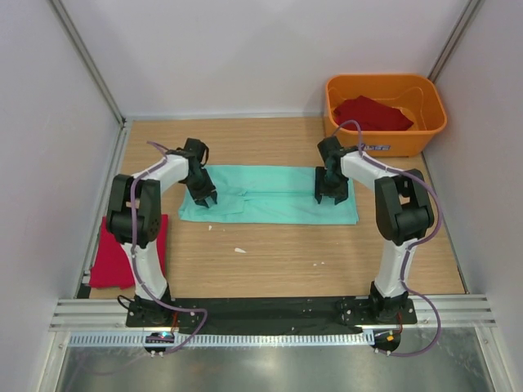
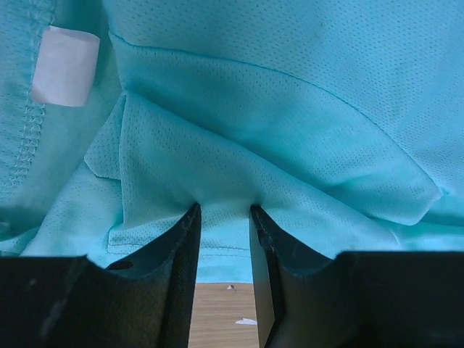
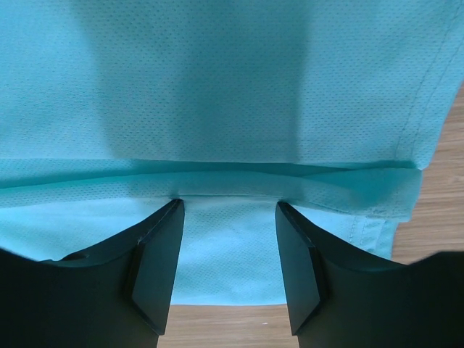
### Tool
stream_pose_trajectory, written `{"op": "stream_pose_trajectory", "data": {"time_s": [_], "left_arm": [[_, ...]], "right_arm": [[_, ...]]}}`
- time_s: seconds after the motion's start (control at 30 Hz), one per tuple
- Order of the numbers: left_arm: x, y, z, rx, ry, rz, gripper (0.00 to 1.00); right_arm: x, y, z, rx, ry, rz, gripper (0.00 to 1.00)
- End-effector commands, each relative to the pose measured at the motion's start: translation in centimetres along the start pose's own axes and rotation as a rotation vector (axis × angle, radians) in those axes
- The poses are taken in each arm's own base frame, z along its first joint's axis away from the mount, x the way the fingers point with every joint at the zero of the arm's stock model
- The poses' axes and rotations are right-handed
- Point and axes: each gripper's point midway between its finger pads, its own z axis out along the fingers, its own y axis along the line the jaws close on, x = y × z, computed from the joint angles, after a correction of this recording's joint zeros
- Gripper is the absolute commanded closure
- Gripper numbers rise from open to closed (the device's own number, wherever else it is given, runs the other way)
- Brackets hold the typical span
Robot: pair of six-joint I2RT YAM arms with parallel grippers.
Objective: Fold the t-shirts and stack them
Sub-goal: Fold the tshirt
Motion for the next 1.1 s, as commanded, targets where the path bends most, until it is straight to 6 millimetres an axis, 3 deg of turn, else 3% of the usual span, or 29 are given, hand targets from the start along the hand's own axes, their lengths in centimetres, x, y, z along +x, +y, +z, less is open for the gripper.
{"op": "stream_pose_trajectory", "data": {"time_s": [0.0, 0.17, 0.37, 0.4, 0.47, 0.5, 0.53, 0.57, 0.6, 0.63, 0.67, 0.7, 0.73, 0.87, 0.9, 1.0, 1.07], "left_arm": [[-1.5, -0.3, 1.2, -0.012, -0.028, 0.008, 0.65], [-2.7, 0.2, 2.9, -0.079, -0.01, 0.066, 0.67], [-6.2, 0.0, 4.2, -0.134, -0.072, 0.166, 0.67], [-7.6, -0.8, 3.8, -0.124, -0.102, 0.198, 0.67], [-8.4, -1.2, 4.9, -0.127, -0.097, 0.235, 0.67], [-10.0, -2.3, 4.6, -0.11, -0.134, 0.25, 0.66], [-10.7, -2.7, 4.5, -0.106, -0.144, 0.289, 0.66], [-10.7, -2.9, 5.8, -0.097, -0.123, 0.314, 0.65], [-12.3, -4.3, 5.0, -0.068, -0.165, 0.335, 0.66], [-13.1, -3.7, 4.8, -0.113, -0.177, 0.369, 0.66], [-13.4, -3.7, 5.3, -0.131, -0.176, 0.386, 0.65], [-15.0, -4.5, 4.1, -0.123, -0.222, 0.407, 0.65], [-15.7, -4.2, 3.5, -0.156, -0.235, 0.44, 0.64], [-18.3, -4.9, -0.3, -0.184, -0.343, 0.476, 0.57], [-18.8, -5.4, -2.3, -0.17, -0.381, 0.467, 0.56], [-18.5, -6.3, -5.7, -0.111, -0.425, 0.394, 0.53], [-17.7, -6.9, -6.9, -0.065, -0.429, 0.349, 0.52]], "right_arm": [[0.5, -0.2, 0.6, 0.033, -0.001, -0.028, 0.41], [2.9, -0.2, 1.7, 0.059, 0.047, -0.064, 0.41], [8.2, 2.1, 1.8, 0.036, 0.132, -0.124, 0.41], [9.4, 3.8, 1.3, -0.001, 0.142, -0.157, 0.41], [11.4, 5.4, 0.8, -0.035, 0.164, -0.192, 0.41], [12.3, 6.6, 0.4, -0.065, 0.175, -0.197, 0.41], [13.7, 9.0, -0.7, -0.128, 0.18, -0.251, 0.41], [14.4, 10.3, -1.3, -0.161, 0.182, -0.274, 0.41], [14.5, 11.6, -2.1, -0.191, 0.171, -0.294, 0.41], [15.7, 12.9, -3.1, -0.212, 0.18, -0.343, 0.41], [15.3, 14.0, -4.3, -0.239, 0.156, -0.357, 0.41], [15.2, 14.4, -4.9, -0.246, 0.147, -0.364, 0.41], [15.1, 14.2, -5.6, -0.246, 0.147, -0.365, 0.4], [11.8, 14.2, -10.3, -0.251, 0.009, -0.393, 0.39], [10.9, 13.8, -11.0, -0.229, -0.03, -0.397, 0.38], [8.5, 12.5, -12.7, -0.187, -0.106, -0.387, 0.29], [7.5, 11.8, -12.6, -0.194, -0.114, -0.363, 0.27]]}}
